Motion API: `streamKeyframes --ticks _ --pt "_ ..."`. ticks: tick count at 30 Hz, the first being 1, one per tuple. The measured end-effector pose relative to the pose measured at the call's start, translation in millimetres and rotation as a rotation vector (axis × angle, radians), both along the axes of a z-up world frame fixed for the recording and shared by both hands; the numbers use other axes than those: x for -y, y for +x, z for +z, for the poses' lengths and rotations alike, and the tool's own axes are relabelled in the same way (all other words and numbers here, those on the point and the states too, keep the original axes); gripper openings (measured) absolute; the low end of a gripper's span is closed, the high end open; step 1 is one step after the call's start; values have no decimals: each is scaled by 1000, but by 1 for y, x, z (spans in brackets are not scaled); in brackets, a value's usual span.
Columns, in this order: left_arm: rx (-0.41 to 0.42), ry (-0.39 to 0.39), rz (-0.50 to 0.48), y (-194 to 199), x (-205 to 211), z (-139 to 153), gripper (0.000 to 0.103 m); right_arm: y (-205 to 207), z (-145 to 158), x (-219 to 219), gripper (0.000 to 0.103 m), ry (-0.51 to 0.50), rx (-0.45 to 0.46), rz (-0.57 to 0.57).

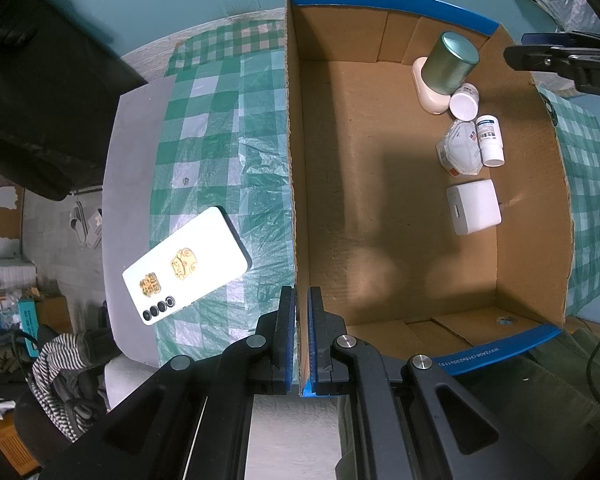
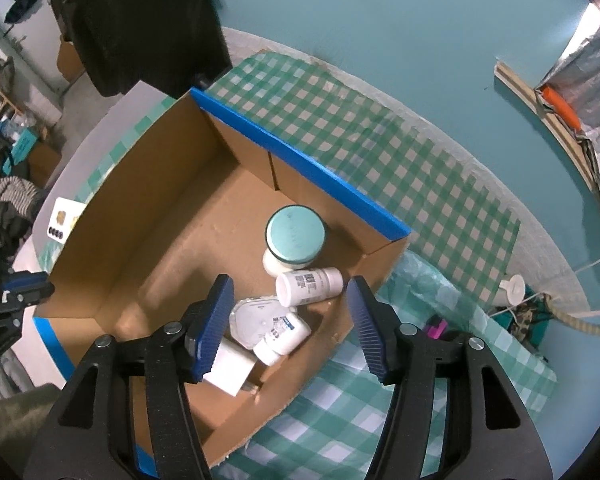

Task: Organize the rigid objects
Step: 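Open the right tool to release the small pill bottle into the box, then move the right tool to the black round fan and grasp it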

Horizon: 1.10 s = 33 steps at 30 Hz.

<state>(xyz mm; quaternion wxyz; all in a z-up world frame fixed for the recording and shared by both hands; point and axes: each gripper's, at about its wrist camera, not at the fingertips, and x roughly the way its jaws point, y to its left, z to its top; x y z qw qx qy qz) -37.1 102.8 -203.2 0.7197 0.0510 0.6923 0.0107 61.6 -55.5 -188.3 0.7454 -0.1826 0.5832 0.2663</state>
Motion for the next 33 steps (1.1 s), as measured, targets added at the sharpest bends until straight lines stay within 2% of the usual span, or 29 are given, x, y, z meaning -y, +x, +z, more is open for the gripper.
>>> streamKeyframes --ticks 22,33 --pt "1 3 -2 1 1 0 5 8 21 57 67 -10 33 -104" --pt "1 3 -2 1 1 0 5 14 12 93 68 -45 18 -166"
